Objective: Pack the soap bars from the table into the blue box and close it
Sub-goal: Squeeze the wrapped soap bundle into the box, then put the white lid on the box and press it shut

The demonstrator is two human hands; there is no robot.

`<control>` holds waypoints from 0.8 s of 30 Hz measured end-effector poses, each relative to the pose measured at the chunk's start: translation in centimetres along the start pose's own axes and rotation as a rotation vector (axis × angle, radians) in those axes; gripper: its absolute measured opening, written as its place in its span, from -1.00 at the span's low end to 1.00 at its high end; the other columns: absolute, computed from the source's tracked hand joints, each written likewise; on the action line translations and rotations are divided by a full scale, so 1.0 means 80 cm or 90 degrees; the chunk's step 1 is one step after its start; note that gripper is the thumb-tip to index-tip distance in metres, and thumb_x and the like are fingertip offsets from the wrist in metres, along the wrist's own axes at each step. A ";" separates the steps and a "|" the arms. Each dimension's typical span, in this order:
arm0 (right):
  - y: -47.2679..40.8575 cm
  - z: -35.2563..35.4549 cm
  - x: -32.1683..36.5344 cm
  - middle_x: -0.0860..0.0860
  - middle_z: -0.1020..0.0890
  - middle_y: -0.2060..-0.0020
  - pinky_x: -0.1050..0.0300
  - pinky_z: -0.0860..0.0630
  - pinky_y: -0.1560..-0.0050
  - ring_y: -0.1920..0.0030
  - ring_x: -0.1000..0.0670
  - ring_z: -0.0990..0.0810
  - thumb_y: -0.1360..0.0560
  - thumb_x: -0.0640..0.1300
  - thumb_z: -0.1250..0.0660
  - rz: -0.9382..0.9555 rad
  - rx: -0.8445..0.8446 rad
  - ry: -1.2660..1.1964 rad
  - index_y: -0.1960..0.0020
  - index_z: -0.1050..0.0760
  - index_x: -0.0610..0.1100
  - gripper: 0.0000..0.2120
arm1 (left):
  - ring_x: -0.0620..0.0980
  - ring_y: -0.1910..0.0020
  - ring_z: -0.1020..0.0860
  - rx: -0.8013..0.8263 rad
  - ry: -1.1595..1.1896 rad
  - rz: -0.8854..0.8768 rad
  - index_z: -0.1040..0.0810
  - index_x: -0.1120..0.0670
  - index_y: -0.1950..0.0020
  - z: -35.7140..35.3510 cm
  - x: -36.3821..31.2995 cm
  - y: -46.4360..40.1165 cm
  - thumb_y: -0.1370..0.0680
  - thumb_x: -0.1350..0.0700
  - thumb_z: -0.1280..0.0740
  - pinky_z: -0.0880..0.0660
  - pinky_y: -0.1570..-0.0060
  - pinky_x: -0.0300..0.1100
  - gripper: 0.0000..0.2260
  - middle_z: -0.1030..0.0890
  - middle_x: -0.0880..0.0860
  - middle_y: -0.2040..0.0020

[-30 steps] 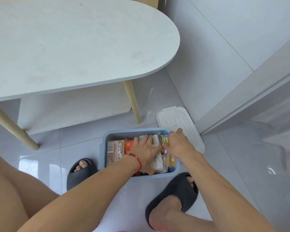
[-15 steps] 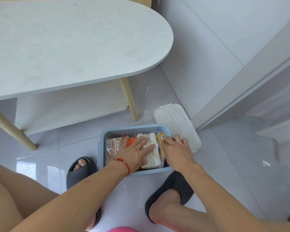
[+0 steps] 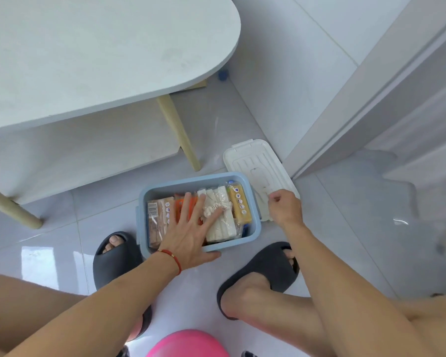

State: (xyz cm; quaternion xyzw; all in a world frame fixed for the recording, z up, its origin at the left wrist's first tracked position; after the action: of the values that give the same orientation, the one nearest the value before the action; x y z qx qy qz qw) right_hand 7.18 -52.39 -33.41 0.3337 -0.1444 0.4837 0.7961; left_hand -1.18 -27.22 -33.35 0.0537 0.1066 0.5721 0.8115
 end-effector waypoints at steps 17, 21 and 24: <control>-0.068 -0.067 -0.084 -0.34 -0.32 -0.44 -0.12 -0.49 -0.35 -0.37 -0.28 -0.44 -0.50 -0.38 -0.44 -0.432 -0.053 -0.128 -0.58 0.01 -0.29 -0.16 | 0.34 -0.61 0.14 0.008 0.002 -0.030 0.13 -0.26 -0.63 -0.017 0.006 -0.033 -0.36 -0.54 -0.15 0.01 -0.38 0.56 -0.06 0.09 0.14 -0.67; -0.063 -0.073 -0.098 -0.32 -0.48 -0.36 -0.13 -0.53 -0.25 -0.31 -0.28 -0.55 -0.50 -0.44 -0.42 -0.429 -0.085 -0.183 -0.58 0.00 -0.34 -0.19 | 0.31 -0.61 0.25 0.047 -0.001 -0.028 0.23 -0.29 -0.60 -0.017 0.007 -0.034 -0.33 -0.57 -0.15 0.14 -0.42 0.53 -0.02 0.21 0.10 -0.66; -0.057 -0.068 -0.101 -0.23 -0.61 -0.21 -0.04 -0.59 -0.04 -0.12 -0.23 -0.65 -0.50 -0.27 -0.40 -0.470 -0.104 -0.351 -0.40 -0.35 -0.32 -0.49 | 0.27 -0.59 0.33 0.087 0.005 -0.030 0.30 -0.33 -0.58 -0.016 0.012 -0.037 -0.31 -0.60 -0.14 0.25 -0.43 0.49 -0.01 0.29 0.06 -0.65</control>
State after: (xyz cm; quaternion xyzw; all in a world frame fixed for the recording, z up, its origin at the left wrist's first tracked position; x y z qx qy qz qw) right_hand 6.68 -55.63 -43.64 0.4149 -0.2595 0.0486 0.8707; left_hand 1.53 -27.38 -35.28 0.1041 0.1498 0.5444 0.8187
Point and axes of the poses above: each hand's wrist, its own y-axis away from the middle knuckle, its own z-axis out of the back of the hand, x = y × z, the point moved 5 cm from there along -y, towards the middle knuckle
